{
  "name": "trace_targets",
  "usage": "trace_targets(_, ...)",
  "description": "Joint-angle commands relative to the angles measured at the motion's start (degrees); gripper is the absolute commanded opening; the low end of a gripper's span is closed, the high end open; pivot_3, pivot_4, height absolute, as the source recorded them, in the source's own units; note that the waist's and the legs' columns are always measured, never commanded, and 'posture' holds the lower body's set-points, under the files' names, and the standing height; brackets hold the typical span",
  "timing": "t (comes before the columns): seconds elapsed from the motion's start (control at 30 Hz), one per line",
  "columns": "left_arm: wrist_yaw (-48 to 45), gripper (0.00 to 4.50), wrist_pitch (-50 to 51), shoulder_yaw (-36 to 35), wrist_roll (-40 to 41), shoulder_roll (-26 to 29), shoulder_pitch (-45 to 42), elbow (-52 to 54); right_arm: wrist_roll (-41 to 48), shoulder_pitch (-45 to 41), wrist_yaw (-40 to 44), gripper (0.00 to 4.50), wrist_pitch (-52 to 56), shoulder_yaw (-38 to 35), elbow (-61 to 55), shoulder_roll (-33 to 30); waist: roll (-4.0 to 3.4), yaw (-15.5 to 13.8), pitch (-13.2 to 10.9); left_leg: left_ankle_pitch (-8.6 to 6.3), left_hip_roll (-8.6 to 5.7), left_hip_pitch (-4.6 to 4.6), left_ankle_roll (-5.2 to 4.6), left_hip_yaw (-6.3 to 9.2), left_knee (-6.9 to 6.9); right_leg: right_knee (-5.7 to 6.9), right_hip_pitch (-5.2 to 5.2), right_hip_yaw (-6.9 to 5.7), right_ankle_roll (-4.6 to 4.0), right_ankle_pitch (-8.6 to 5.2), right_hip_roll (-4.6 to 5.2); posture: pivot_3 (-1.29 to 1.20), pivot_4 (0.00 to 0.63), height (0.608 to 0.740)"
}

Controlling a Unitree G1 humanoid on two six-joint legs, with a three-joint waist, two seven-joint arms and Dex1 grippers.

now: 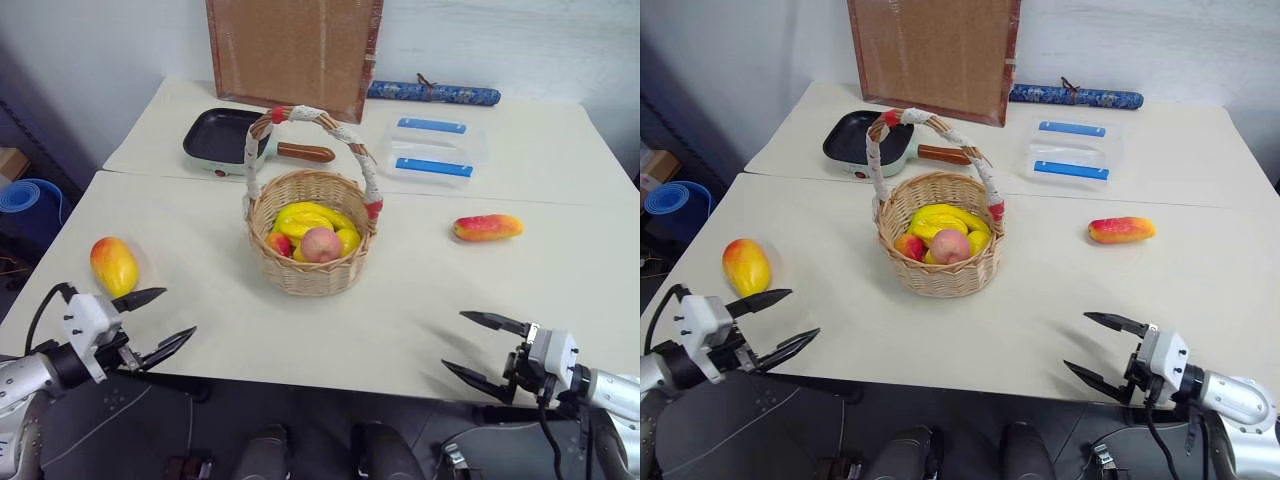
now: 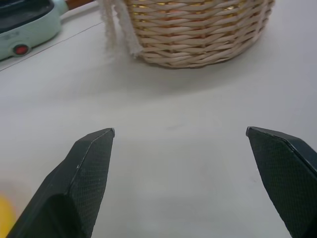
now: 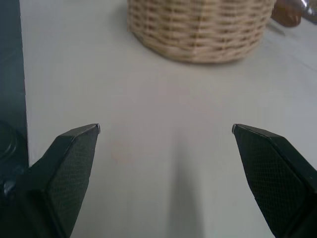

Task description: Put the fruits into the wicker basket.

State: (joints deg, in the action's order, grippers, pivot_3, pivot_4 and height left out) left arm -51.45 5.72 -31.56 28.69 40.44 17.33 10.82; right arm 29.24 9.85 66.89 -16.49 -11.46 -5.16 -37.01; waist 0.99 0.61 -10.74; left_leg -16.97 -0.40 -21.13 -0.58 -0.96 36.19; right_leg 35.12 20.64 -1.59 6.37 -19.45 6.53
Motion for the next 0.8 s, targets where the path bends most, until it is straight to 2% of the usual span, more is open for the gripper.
trace_targets(0.03, 5.35, 4.50, 6.79, -9.13, 6.97, -2.60, 3.70, 1.19, 2.56, -1.58, -2.10, 4.47, 2.24, 1.13, -7.26, 1.23, -0.03, -0.05, -0.02, -0.03, 0.02, -0.01, -0.04, 0.00, 0.00, -0.03, 0.00, -0.08, -0.01, 0.00, 0.00, 0.00, 0.150, 0.740)
trace_targets(0.13, 13.46, 4.50, 13.13, -18.49, 12.75, -5.61, 5.20, -1.57, 5.83, -4.48, -7.05, 4.47, 6.56, 2.84, -16.14, 3.17, -0.04, -0.01, -0.02, -0.11, 0.10, -0.06, -0.07, 0.04, 0.03, -0.06, 0.01, -0.34, -0.01, 0.00, 0.01, 0.00, 0.150, 0.740)
trace_targets(0.2, 18.92, 4.50, 17.64, -22.27, 14.92, -5.34, 3.90, -3.50, 7.72, -6.37, -9.58, 4.47, 9.42, 3.87, -20.34, 4.10, -0.04, -0.31, -0.02, -0.13, 0.14, -0.09, -0.03, 0.15, 0.03, -0.05, 0.02, -0.55, -0.01, 0.00, 0.01, 0.00, 0.150, 0.740)
trace_targets(0.33, 24.20, 4.50, 33.09, -22.00, 18.82, -0.20, 2.58, -5.89, 7.46, -11.21, -11.92, 4.47, 11.54, 5.55, -23.17, 5.06, 0.01, -1.10, 0.00, -0.14, 0.15, -0.09, 0.03, 0.35, 0.06, -0.06, -0.08, -0.89, -0.05, -0.02, 0.06, 0.00, 0.150, 0.740)
trace_targets(0.43, 23.99, 4.50, 38.33, -21.46, 22.50, 2.76, -2.29, -6.97, 6.64, -14.13, -12.84, 4.47, 12.69, 6.71, -23.70, 5.45, 0.00, -1.57, -0.01, -0.27, 0.13, -0.15, 0.29, 0.40, 0.08, -0.12, -0.09, -0.94, -0.19, -0.04, 0.09, 0.00, 0.150, 0.740)
trace_targets(0.53, 25.58, 4.50, 42.48, -18.11, 22.99, 7.30, -13.03, -11.81, 5.65, -15.86, -13.18, 4.47, 13.08, 7.86, -23.48, 5.98, 0.02, -1.96, 0.00, -0.22, 0.14, -0.15, 0.39, 0.47, 0.08, -0.11, -0.11, -1.08, -0.26, -0.03, 0.10, 0.00, 0.150, 0.740)
trace_targets(0.67, 26.79, 4.50, 45.25, -8.06, 16.31, 13.16, -26.86, -24.42, 4.60, -16.78, -12.88, 4.47, 13.04, 8.87, -22.91, 6.22, 0.01, -1.55, 0.00, 0.05, 0.15, -0.15, 0.25, 0.45, 0.01, 0.02, -0.02, -1.28, -0.34, 0.02, 0.10, 0.00, 0.150, 0.740)
trace_targets(0.8, 27.13, 4.50, 47.19, 0.59, 10.78, 14.72, -36.68, -32.83, 4.14, -17.61, -13.38, 4.47, 13.55, 9.14, -22.78, 6.51, 0.02, -0.25, 0.01, 0.11, 0.14, -0.13, 0.53, 0.23, -0.03, 0.53, 0.31, -1.40, -0.19, 0.09, 0.10, 0.00, 0.150, 0.740)
